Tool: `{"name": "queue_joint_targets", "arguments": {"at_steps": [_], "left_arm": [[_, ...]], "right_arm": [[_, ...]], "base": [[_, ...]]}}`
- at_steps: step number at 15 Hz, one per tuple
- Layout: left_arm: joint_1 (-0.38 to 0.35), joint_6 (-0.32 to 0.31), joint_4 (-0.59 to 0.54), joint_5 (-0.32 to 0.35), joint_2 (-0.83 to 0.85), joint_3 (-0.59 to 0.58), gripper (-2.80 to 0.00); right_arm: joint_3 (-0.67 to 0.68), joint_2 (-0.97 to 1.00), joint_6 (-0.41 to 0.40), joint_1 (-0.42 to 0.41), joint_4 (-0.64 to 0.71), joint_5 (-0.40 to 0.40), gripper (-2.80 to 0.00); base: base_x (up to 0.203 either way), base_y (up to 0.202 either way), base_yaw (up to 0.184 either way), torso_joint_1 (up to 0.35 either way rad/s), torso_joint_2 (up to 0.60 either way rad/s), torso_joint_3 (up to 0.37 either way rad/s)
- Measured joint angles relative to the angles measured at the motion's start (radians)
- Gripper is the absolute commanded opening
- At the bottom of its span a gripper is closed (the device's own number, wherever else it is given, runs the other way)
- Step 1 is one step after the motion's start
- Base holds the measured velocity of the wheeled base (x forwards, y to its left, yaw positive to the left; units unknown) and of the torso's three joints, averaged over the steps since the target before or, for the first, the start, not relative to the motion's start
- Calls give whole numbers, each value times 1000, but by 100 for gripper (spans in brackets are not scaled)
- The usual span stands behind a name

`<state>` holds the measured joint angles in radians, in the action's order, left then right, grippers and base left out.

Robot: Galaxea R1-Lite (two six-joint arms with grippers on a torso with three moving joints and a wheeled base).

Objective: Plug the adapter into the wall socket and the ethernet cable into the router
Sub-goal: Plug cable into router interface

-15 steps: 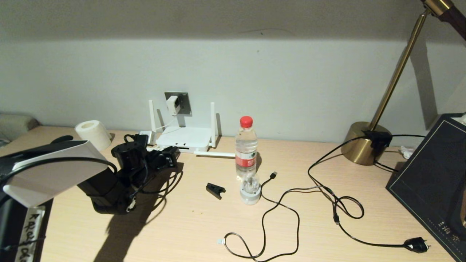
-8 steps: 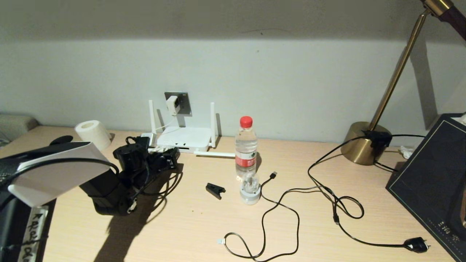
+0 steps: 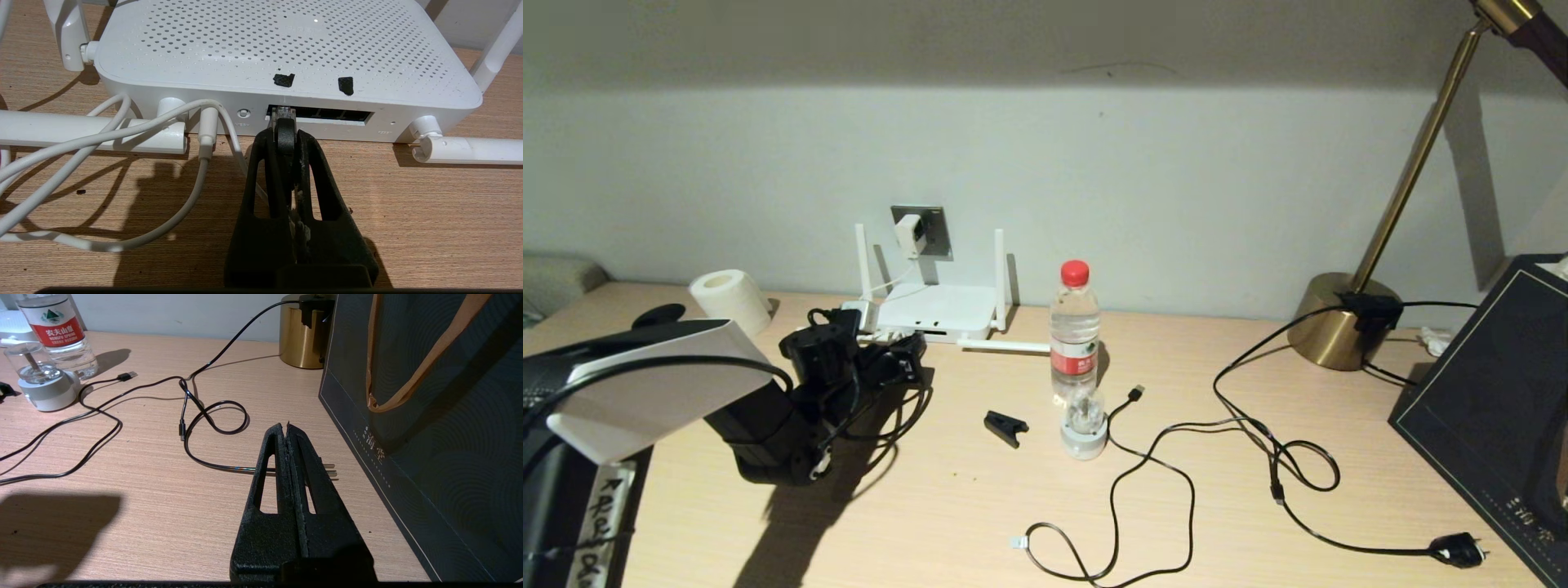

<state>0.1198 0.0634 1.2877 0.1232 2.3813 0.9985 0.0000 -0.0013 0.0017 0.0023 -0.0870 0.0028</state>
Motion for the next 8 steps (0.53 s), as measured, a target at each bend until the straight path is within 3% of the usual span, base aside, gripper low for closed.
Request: {"name": "queue_joint_targets", "arguments": {"at_steps": [8], "left_arm": [[4,1,3,-3,-14,-7,-280]], "right_arm": [[0,0,0,0,0,0,-280]], "base": [[0,0,0,0,0,0]]}}
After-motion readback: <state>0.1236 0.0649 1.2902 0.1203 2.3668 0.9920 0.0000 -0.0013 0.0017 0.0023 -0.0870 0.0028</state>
